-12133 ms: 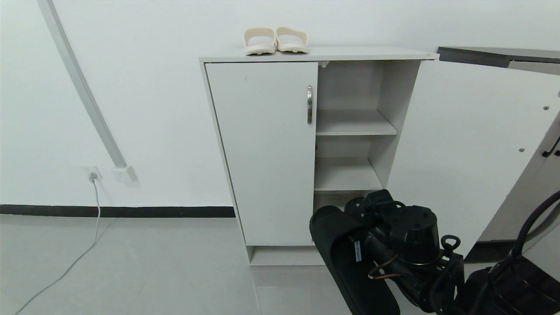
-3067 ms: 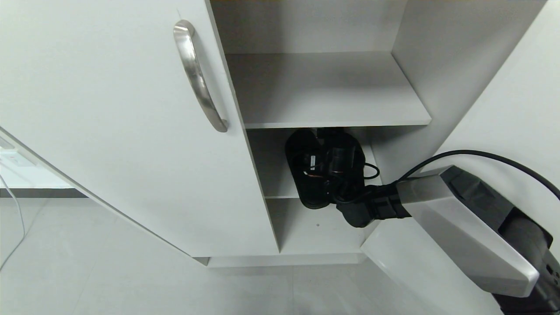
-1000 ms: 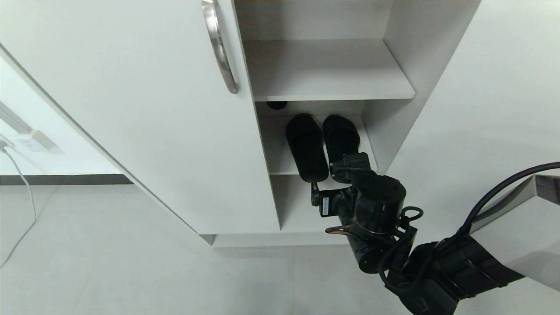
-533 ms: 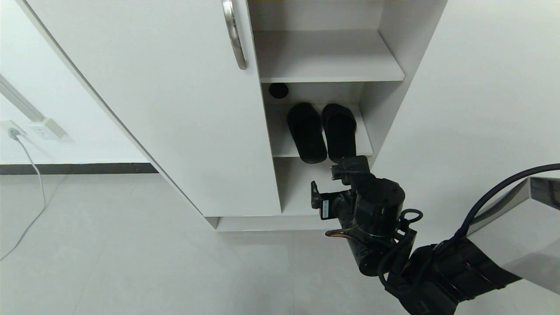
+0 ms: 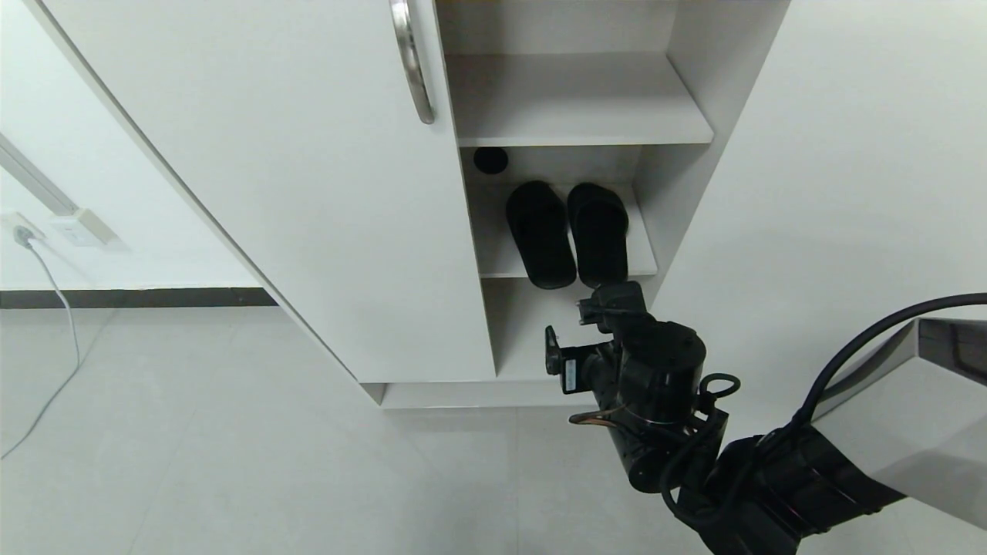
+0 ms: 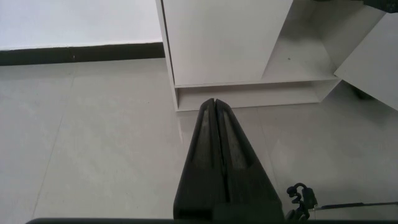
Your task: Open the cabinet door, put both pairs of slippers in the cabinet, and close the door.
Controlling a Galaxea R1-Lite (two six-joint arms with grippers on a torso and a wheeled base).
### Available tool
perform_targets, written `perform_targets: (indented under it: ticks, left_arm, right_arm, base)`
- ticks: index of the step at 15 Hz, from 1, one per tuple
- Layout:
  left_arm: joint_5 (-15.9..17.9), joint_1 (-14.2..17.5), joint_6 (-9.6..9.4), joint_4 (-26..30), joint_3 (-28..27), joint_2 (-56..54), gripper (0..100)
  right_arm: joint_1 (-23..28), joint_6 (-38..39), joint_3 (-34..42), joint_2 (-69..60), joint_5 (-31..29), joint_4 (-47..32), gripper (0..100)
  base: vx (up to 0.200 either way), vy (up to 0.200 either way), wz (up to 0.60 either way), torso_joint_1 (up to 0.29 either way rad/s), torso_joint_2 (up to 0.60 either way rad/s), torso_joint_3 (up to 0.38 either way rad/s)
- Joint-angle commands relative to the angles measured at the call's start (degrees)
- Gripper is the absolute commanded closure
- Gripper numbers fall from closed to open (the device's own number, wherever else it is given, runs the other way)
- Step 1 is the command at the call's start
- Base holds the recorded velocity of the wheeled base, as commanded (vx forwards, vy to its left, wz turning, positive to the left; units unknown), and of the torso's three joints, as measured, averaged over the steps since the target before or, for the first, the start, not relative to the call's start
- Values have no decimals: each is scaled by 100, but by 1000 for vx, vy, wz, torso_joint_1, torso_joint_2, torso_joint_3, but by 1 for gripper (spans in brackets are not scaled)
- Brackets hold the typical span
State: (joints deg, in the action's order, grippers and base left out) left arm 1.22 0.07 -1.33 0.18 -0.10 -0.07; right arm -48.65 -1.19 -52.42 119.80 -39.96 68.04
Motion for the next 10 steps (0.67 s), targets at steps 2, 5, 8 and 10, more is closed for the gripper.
perform_targets:
  ticks: [2,5,8,10]
  left_arm:
    - [1,1,1,-1,1,7,100]
    - [1,1,1,-1,1,7,100]
    - [1,1,1,-1,1,7,100]
    - [1,1,1,-1,1,7,100]
  right_arm:
    - [-4,-4,4,53,-3,26,0]
    - [-4,-4,65,53,-3,17,0]
    - [-4,-4,92,44,-3,26,0]
    - [-4,-4,118,53,-3,26,0]
  base:
    - [0,0,0,0,0,0]
    - [0,0,0,0,0,0]
    - [0,0,0,2,1,137]
    - [0,0,0,2,0,200]
